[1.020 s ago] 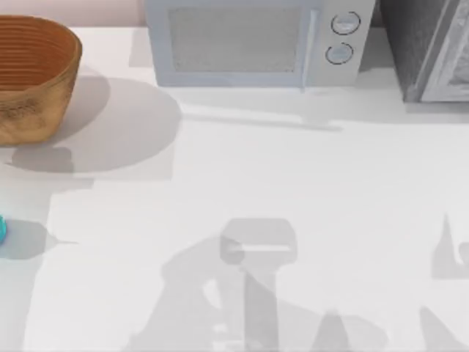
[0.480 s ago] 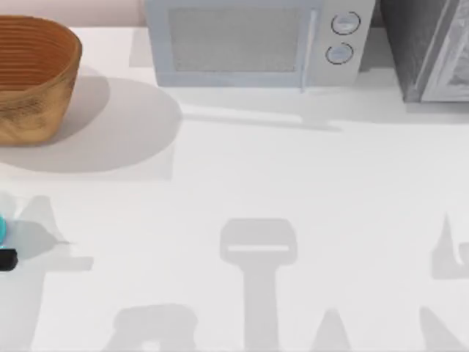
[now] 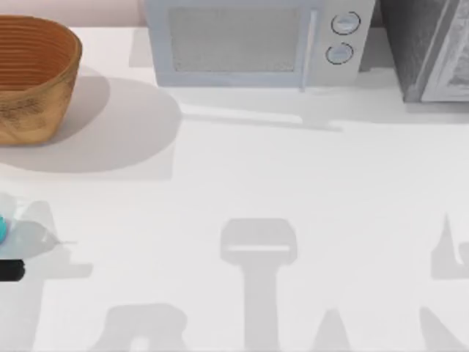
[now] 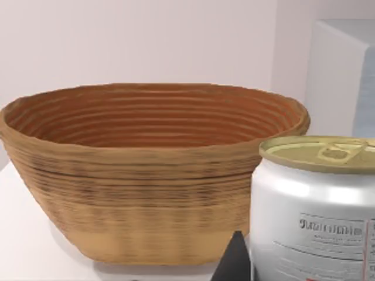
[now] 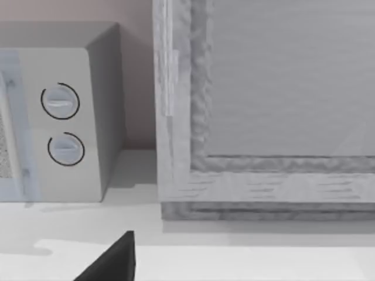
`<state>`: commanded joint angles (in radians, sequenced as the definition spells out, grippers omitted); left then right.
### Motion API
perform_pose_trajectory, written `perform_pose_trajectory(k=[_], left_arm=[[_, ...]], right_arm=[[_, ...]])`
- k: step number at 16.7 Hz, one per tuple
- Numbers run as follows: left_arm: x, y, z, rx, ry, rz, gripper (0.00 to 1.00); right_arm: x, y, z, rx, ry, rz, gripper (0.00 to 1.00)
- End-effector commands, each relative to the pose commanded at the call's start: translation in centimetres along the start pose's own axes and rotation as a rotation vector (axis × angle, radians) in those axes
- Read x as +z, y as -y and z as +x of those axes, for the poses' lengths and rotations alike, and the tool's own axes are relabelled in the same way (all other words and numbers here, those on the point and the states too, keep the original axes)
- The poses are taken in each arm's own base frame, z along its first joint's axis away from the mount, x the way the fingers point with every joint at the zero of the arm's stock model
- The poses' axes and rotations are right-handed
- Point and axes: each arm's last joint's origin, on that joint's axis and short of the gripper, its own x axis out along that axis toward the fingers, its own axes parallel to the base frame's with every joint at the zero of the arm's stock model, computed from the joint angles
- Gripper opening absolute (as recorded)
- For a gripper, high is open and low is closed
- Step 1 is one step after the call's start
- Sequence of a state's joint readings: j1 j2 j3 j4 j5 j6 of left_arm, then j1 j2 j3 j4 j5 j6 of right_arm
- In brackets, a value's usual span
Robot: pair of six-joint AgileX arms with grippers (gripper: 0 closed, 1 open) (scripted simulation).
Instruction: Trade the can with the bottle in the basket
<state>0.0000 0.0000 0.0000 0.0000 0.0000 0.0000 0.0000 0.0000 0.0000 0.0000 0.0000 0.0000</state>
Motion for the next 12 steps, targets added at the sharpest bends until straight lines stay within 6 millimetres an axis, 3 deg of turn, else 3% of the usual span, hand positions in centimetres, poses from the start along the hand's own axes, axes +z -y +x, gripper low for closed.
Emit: perform_pose_trajectory(k=[7, 12], left_arm=[[0.5, 0.2, 0.7, -0.048, -0.058, -0.002, 0.00], [3.2, 1.1, 3.0, -0.217, -0.086, -0.005, 0.00]], right_arm=[[0.0, 0.0, 0.0, 0.000, 0.000, 0.000, 1.00], [0.0, 0.0, 0.0, 0.000, 0.000, 0.000, 1.00]])
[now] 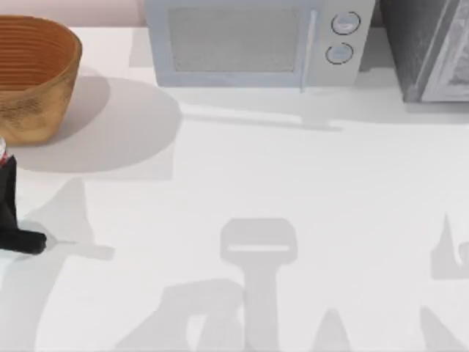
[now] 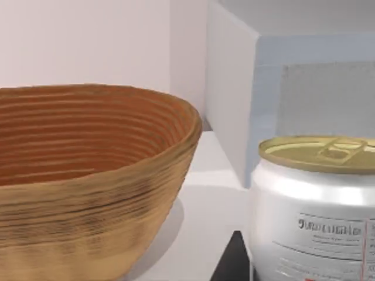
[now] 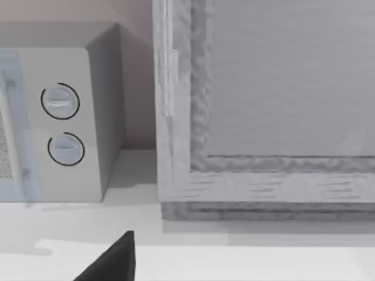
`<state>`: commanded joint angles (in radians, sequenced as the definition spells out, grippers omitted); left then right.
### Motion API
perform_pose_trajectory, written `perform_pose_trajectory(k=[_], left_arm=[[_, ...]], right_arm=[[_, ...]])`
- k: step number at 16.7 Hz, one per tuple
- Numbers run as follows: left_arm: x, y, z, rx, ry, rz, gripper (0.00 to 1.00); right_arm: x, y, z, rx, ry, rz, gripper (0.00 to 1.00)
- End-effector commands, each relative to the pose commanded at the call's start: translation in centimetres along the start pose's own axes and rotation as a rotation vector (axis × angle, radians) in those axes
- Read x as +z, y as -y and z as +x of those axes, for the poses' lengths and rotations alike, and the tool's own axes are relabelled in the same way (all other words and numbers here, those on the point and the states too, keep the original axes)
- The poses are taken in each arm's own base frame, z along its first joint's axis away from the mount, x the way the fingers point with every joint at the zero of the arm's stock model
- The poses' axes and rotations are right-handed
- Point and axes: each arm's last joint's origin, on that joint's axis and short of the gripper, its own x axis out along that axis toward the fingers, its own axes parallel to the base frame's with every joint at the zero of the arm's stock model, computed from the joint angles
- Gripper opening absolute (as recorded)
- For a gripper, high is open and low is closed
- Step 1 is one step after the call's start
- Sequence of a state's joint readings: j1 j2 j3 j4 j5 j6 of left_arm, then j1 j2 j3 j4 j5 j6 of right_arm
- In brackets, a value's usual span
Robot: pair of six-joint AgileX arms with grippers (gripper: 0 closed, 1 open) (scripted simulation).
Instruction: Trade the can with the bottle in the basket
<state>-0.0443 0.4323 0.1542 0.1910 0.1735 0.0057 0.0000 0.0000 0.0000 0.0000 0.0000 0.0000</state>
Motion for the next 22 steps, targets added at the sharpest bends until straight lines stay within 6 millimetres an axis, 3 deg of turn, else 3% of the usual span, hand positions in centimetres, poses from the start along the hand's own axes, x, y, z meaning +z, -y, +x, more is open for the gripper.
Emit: perform_pose_trajectory(k=[6, 11, 14, 17, 22], left_arm=[[4.2, 1.2, 6.5, -0.320, 0.020, 0.017, 0.00], [4.4, 3.2, 14.6, -0.626, 0.045, 0.036, 0.00], [2.2, 4.9, 19.4, -0.808, 0.057, 0.046, 0.00], [-1.4, 6.7, 23.4, -0.977, 0.064, 0.055, 0.00], [-8.7, 9.4, 27.3, -1.210, 0.066, 0.066, 0.00]], right_arm=[[0.0, 0.0, 0.0, 0.000, 0.000, 0.000, 1.00], [0.0, 0.0, 0.0, 0.000, 0.000, 0.000, 1.00], [0.0, 0.0, 0.0, 0.000, 0.000, 0.000, 1.00], [0.0, 0.0, 0.0, 0.000, 0.000, 0.000, 1.00], [0.0, 0.0, 0.0, 0.000, 0.000, 0.000, 1.00]])
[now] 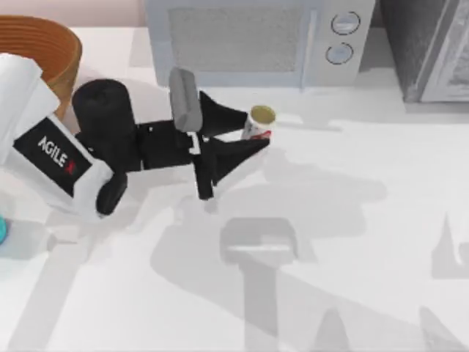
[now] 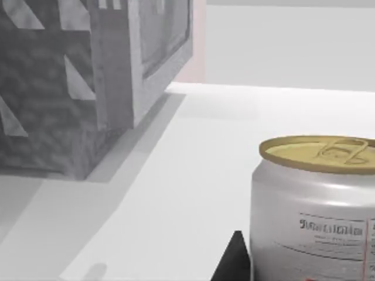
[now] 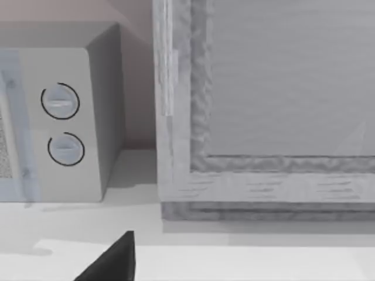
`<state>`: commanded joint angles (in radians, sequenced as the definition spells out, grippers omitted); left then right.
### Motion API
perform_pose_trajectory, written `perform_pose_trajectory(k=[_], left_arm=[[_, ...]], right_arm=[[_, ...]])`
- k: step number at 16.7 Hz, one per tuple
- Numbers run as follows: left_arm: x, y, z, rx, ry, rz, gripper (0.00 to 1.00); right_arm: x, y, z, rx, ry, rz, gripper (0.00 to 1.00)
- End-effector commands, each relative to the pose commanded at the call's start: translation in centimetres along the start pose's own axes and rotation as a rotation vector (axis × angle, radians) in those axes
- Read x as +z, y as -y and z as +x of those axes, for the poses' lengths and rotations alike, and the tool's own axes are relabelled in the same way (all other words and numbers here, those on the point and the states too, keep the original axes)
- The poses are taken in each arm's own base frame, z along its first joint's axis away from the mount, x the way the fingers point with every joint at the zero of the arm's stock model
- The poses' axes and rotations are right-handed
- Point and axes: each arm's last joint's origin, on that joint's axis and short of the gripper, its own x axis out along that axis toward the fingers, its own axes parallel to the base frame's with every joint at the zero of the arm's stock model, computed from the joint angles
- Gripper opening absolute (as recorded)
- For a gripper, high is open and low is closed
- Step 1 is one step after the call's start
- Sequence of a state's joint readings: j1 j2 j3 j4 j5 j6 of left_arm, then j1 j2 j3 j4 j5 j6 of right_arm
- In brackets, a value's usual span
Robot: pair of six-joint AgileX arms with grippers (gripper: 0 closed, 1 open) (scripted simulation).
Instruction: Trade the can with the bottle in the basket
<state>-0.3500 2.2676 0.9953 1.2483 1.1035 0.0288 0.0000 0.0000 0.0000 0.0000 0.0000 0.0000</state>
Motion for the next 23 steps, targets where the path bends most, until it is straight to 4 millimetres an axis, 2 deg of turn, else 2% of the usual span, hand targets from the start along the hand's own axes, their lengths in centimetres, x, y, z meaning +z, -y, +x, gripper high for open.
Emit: perform_pose_trajectory(k=[3, 6, 13, 23], left_arm=[[-3.8, -0.1, 1.2, -0.098, 0.001, 0.000, 0.00], [-6.1, 0.1, 1.8, -0.154, 0.001, -0.001, 0.00], [-6.5, 0.1, 1.9, -0.163, 0.000, -0.002, 0.00], [-6.5, 0.1, 1.9, -0.163, 0.000, -0.002, 0.75]], right_arm=[[0.0, 0.0, 0.0, 0.000, 0.000, 0.000, 1.00], [0.0, 0.0, 0.0, 0.000, 0.000, 0.000, 1.00], [0.0, 0.0, 0.0, 0.000, 0.000, 0.000, 1.00], [0.0, 0.0, 0.0, 0.000, 0.000, 0.000, 1.00]])
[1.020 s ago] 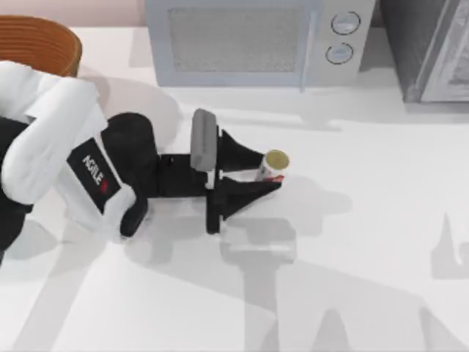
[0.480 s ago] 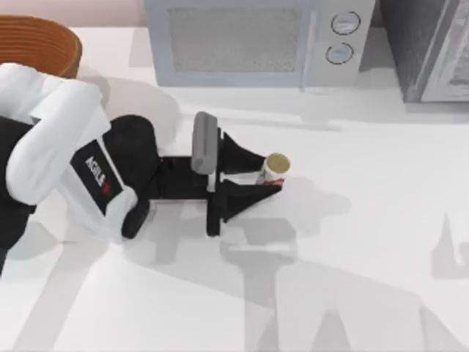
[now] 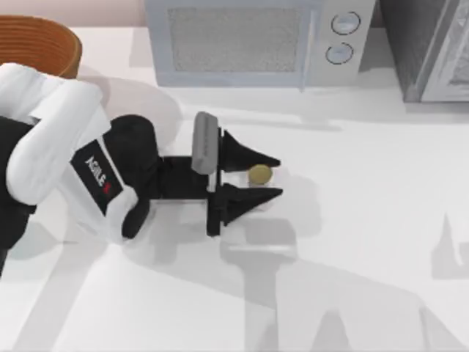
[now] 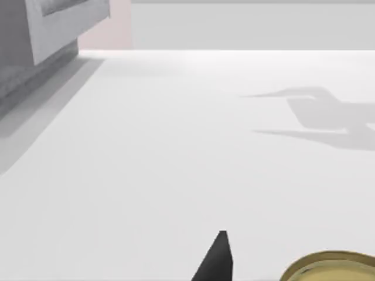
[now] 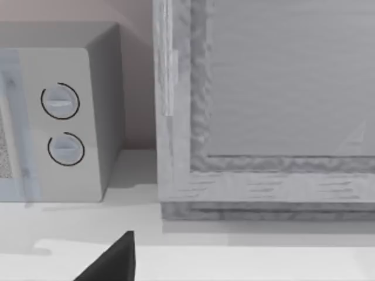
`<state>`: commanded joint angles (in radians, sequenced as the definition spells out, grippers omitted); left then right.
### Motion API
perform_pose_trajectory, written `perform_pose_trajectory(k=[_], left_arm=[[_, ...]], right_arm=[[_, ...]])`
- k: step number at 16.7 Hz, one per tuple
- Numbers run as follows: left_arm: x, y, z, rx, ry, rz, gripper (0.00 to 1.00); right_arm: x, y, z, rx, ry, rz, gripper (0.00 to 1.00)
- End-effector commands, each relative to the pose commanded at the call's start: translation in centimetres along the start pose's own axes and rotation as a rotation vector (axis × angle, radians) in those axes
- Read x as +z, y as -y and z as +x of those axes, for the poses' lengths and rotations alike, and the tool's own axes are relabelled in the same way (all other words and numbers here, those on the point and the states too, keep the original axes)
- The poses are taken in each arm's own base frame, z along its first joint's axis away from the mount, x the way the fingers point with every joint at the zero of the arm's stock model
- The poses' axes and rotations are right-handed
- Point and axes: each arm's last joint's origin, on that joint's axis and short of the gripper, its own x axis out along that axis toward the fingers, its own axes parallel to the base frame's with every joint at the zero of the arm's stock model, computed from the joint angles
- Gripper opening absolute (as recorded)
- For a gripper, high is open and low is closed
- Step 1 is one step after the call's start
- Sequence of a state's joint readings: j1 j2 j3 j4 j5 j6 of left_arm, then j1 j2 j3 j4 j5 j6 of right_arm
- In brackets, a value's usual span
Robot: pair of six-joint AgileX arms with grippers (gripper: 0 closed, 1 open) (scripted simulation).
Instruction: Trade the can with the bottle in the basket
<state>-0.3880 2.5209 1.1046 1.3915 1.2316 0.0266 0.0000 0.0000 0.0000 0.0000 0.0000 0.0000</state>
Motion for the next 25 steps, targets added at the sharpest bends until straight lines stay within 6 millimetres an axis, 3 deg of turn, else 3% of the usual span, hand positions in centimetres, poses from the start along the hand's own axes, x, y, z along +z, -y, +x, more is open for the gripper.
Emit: perform_pose_trajectory(k=[3, 4, 15, 18, 21, 25], left_arm=[[0.0, 0.0, 0.0, 0.000, 0.000, 0.000, 0.98], [0.0, 0.0, 0.0, 0.000, 0.000, 0.000, 1.00], [0.6, -0.1, -0.7, 0.039, -0.006, -0.020, 1.00], [3.3, -0.1, -2.6, 0.163, -0.024, -0.069, 1.00], [8.0, 0.7, -5.4, 0.342, -0.039, -0.101, 1.00], [16.0, 4.9, -9.6, 0.627, -0.046, -0.090, 1.00]], right_arm=[[0.0, 0.0, 0.0, 0.000, 0.000, 0.000, 1.00], [0.0, 0.0, 0.0, 0.000, 0.000, 0.000, 1.00], [0.0, 0.0, 0.0, 0.000, 0.000, 0.000, 1.00], [0.0, 0.0, 0.0, 0.000, 0.000, 0.000, 1.00], [0.0, 0.0, 0.0, 0.000, 0.000, 0.000, 1.00], [0.0, 0.0, 0.0, 0.000, 0.000, 0.000, 1.00]])
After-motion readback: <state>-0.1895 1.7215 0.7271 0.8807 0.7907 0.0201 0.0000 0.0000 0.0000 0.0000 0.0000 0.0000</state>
